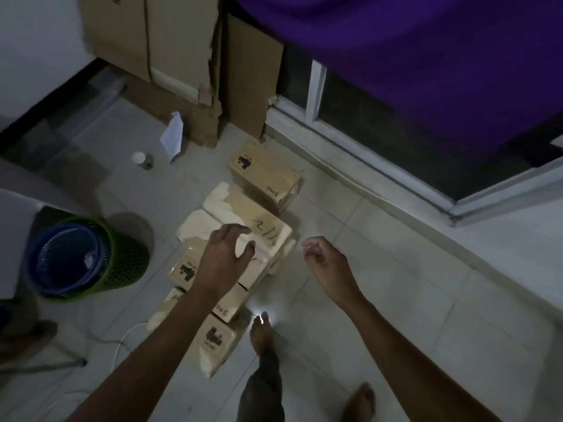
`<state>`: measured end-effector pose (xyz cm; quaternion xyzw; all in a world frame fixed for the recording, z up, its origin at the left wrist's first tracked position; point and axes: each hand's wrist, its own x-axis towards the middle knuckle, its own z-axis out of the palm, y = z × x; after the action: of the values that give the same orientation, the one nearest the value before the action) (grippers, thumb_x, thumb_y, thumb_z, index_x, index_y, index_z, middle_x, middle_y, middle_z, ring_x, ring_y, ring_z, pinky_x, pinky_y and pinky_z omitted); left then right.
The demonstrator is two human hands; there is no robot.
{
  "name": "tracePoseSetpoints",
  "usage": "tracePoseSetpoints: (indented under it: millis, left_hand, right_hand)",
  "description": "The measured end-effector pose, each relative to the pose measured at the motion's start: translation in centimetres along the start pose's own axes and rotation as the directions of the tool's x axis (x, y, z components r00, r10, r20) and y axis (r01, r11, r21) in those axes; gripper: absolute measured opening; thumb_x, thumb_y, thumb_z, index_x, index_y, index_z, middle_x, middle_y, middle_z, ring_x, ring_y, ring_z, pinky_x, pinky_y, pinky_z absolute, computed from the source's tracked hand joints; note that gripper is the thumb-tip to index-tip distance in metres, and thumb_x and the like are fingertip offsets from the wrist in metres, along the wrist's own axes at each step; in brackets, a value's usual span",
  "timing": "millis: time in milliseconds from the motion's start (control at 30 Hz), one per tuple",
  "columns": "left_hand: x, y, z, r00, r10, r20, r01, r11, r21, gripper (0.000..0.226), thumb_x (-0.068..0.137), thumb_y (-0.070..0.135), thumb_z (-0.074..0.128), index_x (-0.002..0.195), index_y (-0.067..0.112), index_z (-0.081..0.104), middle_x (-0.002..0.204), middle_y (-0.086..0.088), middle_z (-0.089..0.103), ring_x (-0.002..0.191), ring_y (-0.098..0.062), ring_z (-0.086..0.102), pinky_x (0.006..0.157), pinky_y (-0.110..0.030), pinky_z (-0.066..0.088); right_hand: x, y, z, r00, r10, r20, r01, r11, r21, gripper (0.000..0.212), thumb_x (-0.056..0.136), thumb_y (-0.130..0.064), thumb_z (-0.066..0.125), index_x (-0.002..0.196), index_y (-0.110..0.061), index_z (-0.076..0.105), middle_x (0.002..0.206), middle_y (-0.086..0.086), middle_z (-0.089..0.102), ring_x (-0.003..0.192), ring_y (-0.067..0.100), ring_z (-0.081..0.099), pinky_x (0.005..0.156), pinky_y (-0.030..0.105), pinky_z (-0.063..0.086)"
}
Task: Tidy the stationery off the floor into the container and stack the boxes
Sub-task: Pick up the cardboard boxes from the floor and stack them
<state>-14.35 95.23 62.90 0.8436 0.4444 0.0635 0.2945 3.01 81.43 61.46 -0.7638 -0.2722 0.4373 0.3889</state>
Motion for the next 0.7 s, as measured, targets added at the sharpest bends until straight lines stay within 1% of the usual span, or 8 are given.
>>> tracePoseSetpoints:
  millis: [167,233,300,400,500,533,633,700]
  left_hand:
    - [6.7,-9.4,2.5,0.992,-0.111,0.058,0.11,0.994,0.018,0.034,0.089,0.021,0.06,0.121,0.012,0.057,0.126,-0.011,0.055,0.115,-0.031,0.047,0.092,-0.036,0.039]
    - [8.8,-12.7,3.5,0.985,-0.161,0.06,0.16,0.987,0.024,0.035,0.089,0.023,0.058,0.123,0.013,0.056,0.129,-0.011,0.054,0.119,-0.03,0.045,0.097,-0.039,0.039]
    - [11.0,-16.8,4.9,0.978,-0.205,0.051,0.203,0.978,0.04,0.036,0.089,0.024,0.058,0.124,0.014,0.055,0.13,-0.011,0.053,0.12,-0.031,0.044,0.098,-0.041,0.039]
    - [12.7,-20.0,6.3,0.973,-0.219,0.072,0.213,0.973,0.084,0.042,0.088,0.025,0.059,0.127,0.012,0.052,0.131,-0.014,0.053,0.118,-0.035,0.045,0.096,-0.047,0.042]
    - [14.9,-23.5,8.6,0.96,-0.252,0.119,0.233,0.96,0.155,0.053,0.088,0.031,0.06,0.134,0.01,0.045,0.138,-0.014,0.047,0.123,-0.036,0.041,0.098,-0.05,0.041]
    - [15.5,-24.4,9.4,0.955,-0.264,0.133,0.241,0.956,0.166,0.057,0.088,0.034,0.059,0.137,0.011,0.042,0.14,-0.014,0.044,0.126,-0.036,0.039,0.099,-0.051,0.039]
    - [16.6,-26.1,10.9,0.93,-0.325,0.171,0.294,0.938,0.182,0.067,0.086,0.043,0.059,0.141,0.018,0.031,0.147,-0.013,0.034,0.132,-0.038,0.032,0.104,-0.056,0.034]
    - [16.9,-26.5,11.7,0.924,-0.34,0.176,0.307,0.932,0.192,0.072,0.084,0.047,0.06,0.142,0.021,0.025,0.146,-0.013,0.034,0.131,-0.04,0.034,0.103,-0.058,0.034]
  right_hand:
    - [7.0,3.6,6.8,0.981,0.177,-0.078,-0.17,0.981,0.089,0.015,0.092,-0.019,0.054,0.105,-0.02,0.061,0.098,0.001,0.066,0.09,0.016,0.062,0.078,0.038,0.054]
    - [8.8,5.2,8.8,0.963,0.251,-0.097,-0.242,0.966,0.096,0.017,0.092,-0.02,0.055,0.109,-0.017,0.059,0.103,0.007,0.066,0.094,0.021,0.063,0.084,0.044,0.054]
    - [11.2,7.7,11.5,0.941,0.318,-0.115,-0.307,0.946,0.103,0.021,0.093,-0.02,0.055,0.112,-0.016,0.057,0.106,0.007,0.065,0.098,0.024,0.063,0.089,0.047,0.052]
    - [12.5,9.6,13.4,0.895,0.415,-0.166,-0.394,0.907,0.147,0.028,0.091,-0.019,0.055,0.119,-0.015,0.055,0.11,0.005,0.063,0.101,0.024,0.061,0.091,0.046,0.051]
    - [14.9,12.1,16.3,0.865,0.466,-0.187,-0.441,0.883,0.16,0.039,0.09,-0.016,0.056,0.128,-0.009,0.048,0.118,0.007,0.056,0.101,0.023,0.056,0.083,0.032,0.046]
    - [15.4,12.7,16.9,0.855,0.474,-0.21,-0.444,0.879,0.176,0.042,0.09,-0.014,0.057,0.13,-0.008,0.046,0.118,0.008,0.053,0.098,0.022,0.053,0.08,0.03,0.044]
    - [16.4,13.9,18.4,0.814,0.487,-0.315,-0.423,0.87,0.253,0.042,0.086,-0.008,0.059,0.126,-0.006,0.045,0.118,0.012,0.052,0.092,0.022,0.052,0.077,0.032,0.045]
    - [16.8,14.5,18.8,0.786,0.552,-0.278,-0.458,0.822,0.338,0.045,0.087,-0.009,0.058,0.129,-0.011,0.041,0.114,0.007,0.053,0.093,0.023,0.052,0.077,0.033,0.044]
